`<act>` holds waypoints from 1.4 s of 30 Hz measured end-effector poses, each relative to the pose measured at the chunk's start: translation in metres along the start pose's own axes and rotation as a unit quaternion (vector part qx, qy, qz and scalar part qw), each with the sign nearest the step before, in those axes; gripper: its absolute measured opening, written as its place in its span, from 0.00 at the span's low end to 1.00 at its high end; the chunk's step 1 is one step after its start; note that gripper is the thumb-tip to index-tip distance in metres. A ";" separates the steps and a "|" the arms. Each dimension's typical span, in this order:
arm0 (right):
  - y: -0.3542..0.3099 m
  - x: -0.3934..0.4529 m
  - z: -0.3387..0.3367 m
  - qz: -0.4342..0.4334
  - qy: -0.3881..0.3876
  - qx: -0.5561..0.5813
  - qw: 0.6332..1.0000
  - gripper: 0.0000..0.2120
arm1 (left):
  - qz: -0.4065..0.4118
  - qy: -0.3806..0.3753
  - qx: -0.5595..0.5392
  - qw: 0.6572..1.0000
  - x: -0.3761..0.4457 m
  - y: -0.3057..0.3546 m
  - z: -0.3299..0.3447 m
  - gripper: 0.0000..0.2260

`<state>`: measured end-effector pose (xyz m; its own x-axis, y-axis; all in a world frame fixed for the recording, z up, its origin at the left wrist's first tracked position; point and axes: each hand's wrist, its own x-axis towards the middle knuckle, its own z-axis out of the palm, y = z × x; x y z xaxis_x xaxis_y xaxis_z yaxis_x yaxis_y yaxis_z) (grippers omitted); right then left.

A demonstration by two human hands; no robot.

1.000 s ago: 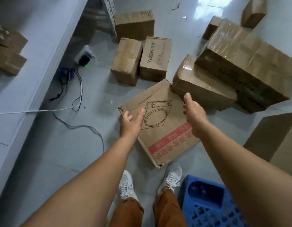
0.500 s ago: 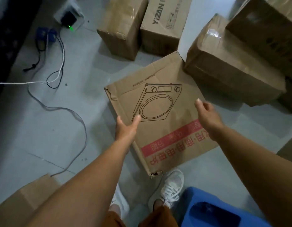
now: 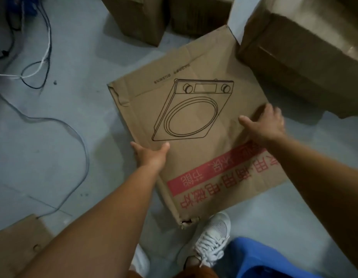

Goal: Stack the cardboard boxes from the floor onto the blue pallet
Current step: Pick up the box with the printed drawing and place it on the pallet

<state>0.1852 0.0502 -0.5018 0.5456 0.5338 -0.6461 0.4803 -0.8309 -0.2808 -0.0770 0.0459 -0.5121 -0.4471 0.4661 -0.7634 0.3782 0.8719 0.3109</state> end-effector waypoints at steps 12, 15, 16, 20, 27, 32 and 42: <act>-0.020 -0.027 0.039 0.027 -0.009 -0.022 0.999 0.49 | 0.043 0.060 0.004 0.997 0.046 -0.005 -0.048 0.45; -0.029 -0.036 0.053 0.035 -0.019 -0.013 0.999 0.47 | 0.038 0.071 -0.002 0.997 0.060 -0.010 -0.067 0.45; -0.031 -0.038 0.058 0.036 -0.021 -0.006 0.999 0.46 | 0.035 0.074 -0.005 0.997 0.065 -0.013 -0.073 0.46; -0.042 -0.040 0.075 0.063 -0.038 0.070 0.995 0.44 | 0.035 0.068 -0.033 0.997 0.075 -0.024 -0.094 0.44; -0.058 -0.033 0.083 0.092 -0.102 0.110 0.984 0.42 | 0.023 0.015 -0.053 0.998 0.097 -0.037 -0.123 0.56; -0.055 -0.024 0.084 0.072 -0.121 0.152 0.978 0.37 | 0.024 -0.015 -0.090 0.996 0.108 -0.045 -0.128 0.52; -0.052 -0.029 0.085 0.061 -0.117 0.181 0.975 0.34 | 0.051 -0.003 -0.133 0.990 0.112 -0.051 -0.129 0.48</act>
<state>0.0865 0.0650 -0.5288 0.3924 0.4127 -0.8220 0.1259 -0.9094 -0.3965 -0.2505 0.0725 -0.5405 -0.4136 0.5528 -0.7235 0.1938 0.8298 0.5232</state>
